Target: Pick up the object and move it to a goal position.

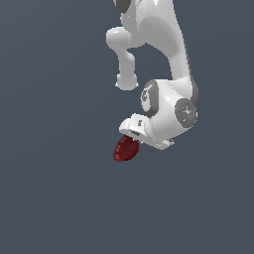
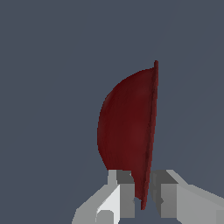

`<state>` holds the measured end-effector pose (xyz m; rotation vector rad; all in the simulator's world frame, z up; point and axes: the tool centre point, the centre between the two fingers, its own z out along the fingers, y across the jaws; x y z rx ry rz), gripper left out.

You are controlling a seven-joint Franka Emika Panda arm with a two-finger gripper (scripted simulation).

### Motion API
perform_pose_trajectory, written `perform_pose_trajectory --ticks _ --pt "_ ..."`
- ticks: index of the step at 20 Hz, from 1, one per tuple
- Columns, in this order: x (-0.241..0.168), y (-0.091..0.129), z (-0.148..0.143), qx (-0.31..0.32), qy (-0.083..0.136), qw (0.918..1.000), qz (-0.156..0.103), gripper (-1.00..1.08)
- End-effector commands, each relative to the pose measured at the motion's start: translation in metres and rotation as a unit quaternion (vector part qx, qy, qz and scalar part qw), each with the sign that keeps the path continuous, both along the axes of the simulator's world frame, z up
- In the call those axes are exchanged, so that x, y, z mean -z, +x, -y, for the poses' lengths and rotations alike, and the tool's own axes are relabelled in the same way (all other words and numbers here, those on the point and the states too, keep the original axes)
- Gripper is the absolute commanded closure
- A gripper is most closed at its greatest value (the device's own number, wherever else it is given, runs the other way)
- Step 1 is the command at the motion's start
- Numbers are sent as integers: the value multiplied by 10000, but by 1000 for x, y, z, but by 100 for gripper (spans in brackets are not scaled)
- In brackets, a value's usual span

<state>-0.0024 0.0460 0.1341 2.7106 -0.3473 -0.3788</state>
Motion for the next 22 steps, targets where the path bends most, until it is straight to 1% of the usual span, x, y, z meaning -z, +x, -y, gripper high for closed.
perform_pose_trajectory --ticks 1,15,18,22 --pt "-16 -10 26 23 -10 10000 -13 108" --pt "-115 -57 156 29 -7 10000 -16 108" --pt "-133 -65 179 29 -10 10000 -15 108" --pt "-151 -71 201 28 -17 10000 -13 108"
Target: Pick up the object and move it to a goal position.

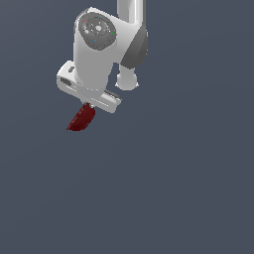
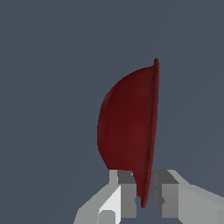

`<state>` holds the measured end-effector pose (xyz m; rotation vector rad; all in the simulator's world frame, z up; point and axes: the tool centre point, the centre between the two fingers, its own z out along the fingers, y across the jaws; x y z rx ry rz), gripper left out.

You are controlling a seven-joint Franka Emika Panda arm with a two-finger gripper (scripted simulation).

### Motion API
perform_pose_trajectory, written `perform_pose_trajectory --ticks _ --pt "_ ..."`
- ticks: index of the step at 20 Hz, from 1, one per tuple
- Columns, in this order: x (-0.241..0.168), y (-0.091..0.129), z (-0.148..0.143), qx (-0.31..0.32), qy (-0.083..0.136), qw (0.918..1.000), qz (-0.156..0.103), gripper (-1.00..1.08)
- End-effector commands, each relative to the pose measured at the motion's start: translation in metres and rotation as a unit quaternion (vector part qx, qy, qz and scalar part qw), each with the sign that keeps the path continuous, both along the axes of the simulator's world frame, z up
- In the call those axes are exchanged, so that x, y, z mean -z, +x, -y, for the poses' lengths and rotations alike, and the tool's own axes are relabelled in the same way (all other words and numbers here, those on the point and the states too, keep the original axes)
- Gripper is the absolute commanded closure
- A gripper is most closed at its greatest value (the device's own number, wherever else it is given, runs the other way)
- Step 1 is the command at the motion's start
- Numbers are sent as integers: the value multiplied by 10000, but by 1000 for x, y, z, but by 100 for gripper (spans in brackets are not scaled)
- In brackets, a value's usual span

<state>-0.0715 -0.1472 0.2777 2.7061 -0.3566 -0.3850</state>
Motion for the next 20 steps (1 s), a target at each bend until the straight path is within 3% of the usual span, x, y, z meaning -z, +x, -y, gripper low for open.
perform_pose_trajectory --ticks 1,10,20 --pt "-10 -3 11 -10 -5 10000 6 108" --pt "-18 -5 20 -4 -8 10000 4 108" --pt "-68 -17 45 -1 -5 10000 4 108"
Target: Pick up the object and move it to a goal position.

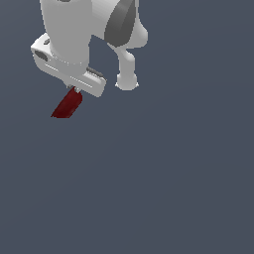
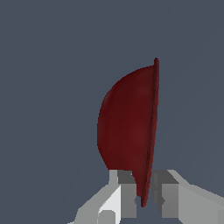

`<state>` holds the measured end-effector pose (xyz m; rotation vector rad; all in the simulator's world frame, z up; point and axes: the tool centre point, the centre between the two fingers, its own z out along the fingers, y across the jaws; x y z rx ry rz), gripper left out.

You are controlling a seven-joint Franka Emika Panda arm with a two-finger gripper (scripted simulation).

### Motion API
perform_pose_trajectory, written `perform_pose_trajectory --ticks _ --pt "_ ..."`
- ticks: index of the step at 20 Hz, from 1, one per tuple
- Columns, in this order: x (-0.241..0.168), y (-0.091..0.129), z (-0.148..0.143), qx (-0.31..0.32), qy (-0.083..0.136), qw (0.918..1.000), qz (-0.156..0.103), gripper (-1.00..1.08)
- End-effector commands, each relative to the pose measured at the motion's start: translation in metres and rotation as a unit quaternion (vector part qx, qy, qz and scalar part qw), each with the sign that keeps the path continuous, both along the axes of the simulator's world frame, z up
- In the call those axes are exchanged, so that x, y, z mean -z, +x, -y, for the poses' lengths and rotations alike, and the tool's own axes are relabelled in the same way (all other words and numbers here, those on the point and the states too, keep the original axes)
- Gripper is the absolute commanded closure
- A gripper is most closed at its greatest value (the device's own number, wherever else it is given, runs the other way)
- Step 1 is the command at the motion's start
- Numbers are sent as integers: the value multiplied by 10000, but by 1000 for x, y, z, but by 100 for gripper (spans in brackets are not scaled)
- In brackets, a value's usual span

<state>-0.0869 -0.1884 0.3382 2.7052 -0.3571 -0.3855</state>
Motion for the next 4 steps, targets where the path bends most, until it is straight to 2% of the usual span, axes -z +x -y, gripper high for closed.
perform_pose_trajectory --ticks 1,4 --pt "-10 -1 5 -3 -1 10000 6 108" --pt "-13 -2 7 -3 -1 10000 6 108"
